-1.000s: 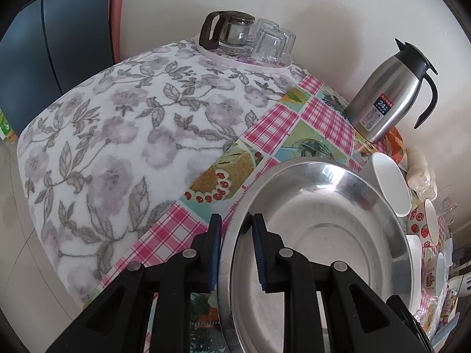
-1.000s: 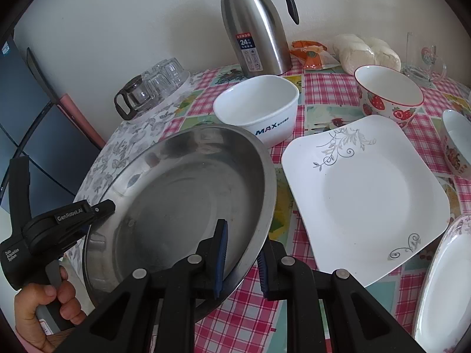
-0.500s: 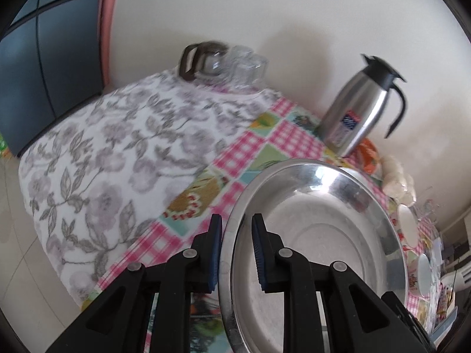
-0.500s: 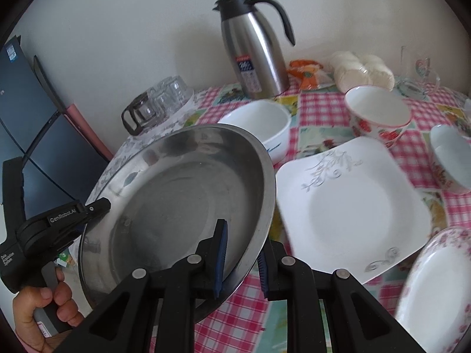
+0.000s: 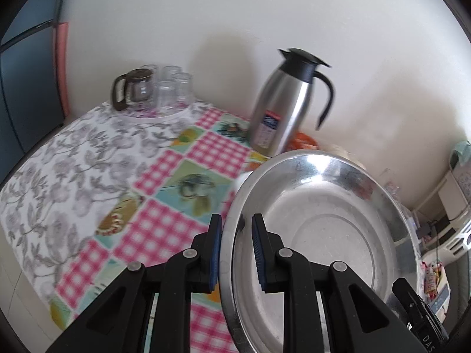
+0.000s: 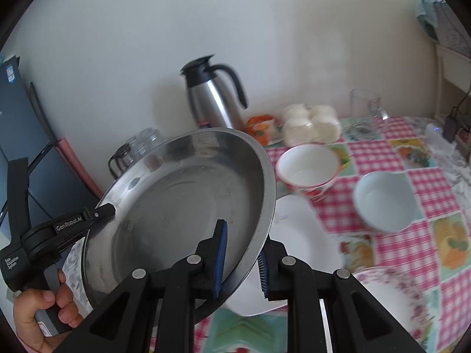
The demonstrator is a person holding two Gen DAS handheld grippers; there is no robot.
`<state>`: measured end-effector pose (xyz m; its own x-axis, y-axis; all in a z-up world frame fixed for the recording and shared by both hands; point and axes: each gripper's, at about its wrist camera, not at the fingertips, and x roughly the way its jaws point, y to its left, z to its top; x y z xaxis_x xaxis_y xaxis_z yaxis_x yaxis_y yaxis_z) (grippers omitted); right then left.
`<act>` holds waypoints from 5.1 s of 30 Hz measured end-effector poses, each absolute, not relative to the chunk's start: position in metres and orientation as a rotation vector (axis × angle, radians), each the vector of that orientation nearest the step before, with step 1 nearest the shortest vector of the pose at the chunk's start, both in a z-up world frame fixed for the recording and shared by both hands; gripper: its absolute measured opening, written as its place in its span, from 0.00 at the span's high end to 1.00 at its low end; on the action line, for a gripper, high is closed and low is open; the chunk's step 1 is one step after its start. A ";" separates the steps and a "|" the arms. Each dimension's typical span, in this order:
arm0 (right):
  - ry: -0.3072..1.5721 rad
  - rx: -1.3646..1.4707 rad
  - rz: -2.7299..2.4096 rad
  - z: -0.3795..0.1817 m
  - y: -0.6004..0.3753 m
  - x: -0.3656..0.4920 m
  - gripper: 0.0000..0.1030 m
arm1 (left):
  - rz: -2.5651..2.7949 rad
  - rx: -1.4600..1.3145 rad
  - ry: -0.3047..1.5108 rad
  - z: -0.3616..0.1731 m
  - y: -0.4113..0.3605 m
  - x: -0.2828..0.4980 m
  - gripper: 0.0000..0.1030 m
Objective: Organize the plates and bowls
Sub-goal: 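Lift the steel plate off the table with both tools, then carry the steel plate beside the white bowls, lower it, open both tools, then move both tools toward the pink-floral-rimmed white plate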
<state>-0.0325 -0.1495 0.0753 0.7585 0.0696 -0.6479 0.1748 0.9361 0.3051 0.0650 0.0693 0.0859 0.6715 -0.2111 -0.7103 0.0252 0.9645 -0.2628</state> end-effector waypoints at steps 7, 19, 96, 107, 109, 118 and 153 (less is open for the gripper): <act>0.673 0.395 -0.125 0.087 -0.193 -0.051 0.80 | -0.226 -0.227 0.816 0.099 0.018 0.064 0.80; 0.657 0.408 -0.216 0.089 -0.253 -0.078 0.80 | -0.358 -0.223 0.863 0.088 -0.042 0.062 0.80; 0.998 0.304 -0.221 -0.033 -0.215 -0.020 0.76 | -0.168 -0.176 1.198 -0.029 -0.007 0.098 0.80; 1.004 0.310 -0.240 -0.031 -0.216 -0.020 0.75 | -0.163 -0.191 1.232 -0.027 -0.006 0.099 0.79; 1.002 0.322 -0.244 -0.028 -0.218 -0.021 0.67 | -0.169 -0.194 1.236 -0.025 -0.006 0.099 0.77; 0.978 0.310 -0.258 0.000 -0.218 -0.027 0.59 | -0.166 -0.167 1.216 -0.004 -0.005 0.094 0.71; 0.949 0.342 -0.352 0.030 -0.221 -0.040 0.00 | -0.079 -0.001 1.151 0.015 -0.003 0.083 0.05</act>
<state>-0.0397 -0.2214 0.0305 0.5349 -0.1416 -0.8329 0.4359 0.8907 0.1286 0.0832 -0.0027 0.0146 0.4051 -0.0633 -0.9121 0.0619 0.9972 -0.0417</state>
